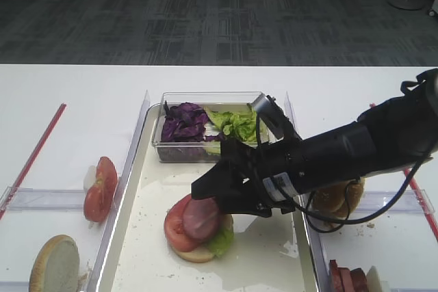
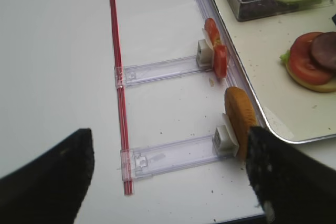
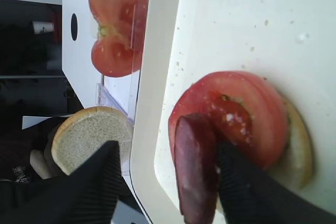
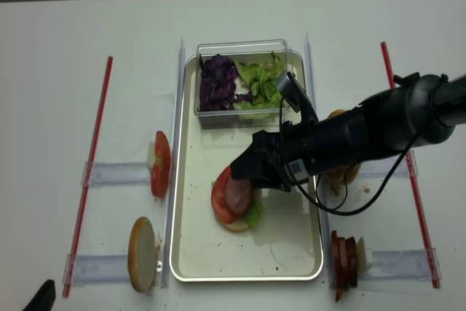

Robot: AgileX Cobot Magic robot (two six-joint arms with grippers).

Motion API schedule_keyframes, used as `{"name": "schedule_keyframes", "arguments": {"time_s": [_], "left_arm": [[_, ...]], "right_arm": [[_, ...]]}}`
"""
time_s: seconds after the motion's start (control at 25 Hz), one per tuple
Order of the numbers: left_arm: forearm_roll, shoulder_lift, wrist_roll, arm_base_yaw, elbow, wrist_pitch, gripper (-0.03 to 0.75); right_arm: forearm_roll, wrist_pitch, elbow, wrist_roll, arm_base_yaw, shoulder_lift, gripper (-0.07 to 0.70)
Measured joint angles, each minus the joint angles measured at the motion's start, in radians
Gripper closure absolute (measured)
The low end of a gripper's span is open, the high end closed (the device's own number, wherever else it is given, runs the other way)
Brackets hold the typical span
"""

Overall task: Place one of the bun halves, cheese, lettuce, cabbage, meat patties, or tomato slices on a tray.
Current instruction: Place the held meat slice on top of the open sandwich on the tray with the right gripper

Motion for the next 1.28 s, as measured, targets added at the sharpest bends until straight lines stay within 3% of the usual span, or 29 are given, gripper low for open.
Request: {"name": "schedule_keyframes", "arguments": {"time_s": [0.44,0.84,1.28], "left_arm": [[0.000,0.000,0.000,0.000,0.000,0.000,0.170],[0.000,0.000,0.000,0.000,0.000,0.000,0.170],[0.000,0.000,0.000,0.000,0.000,0.000,0.170]], "right_arm": [[0.002,0.000,0.000,-0.021,0.000,0.000,0.101],[0.002,-0.002,0.000,-0.023,0.000,0.000,0.097],[-0.023,-0.051,0.000,-0.010,0.000,-0.020,0.097]]}}
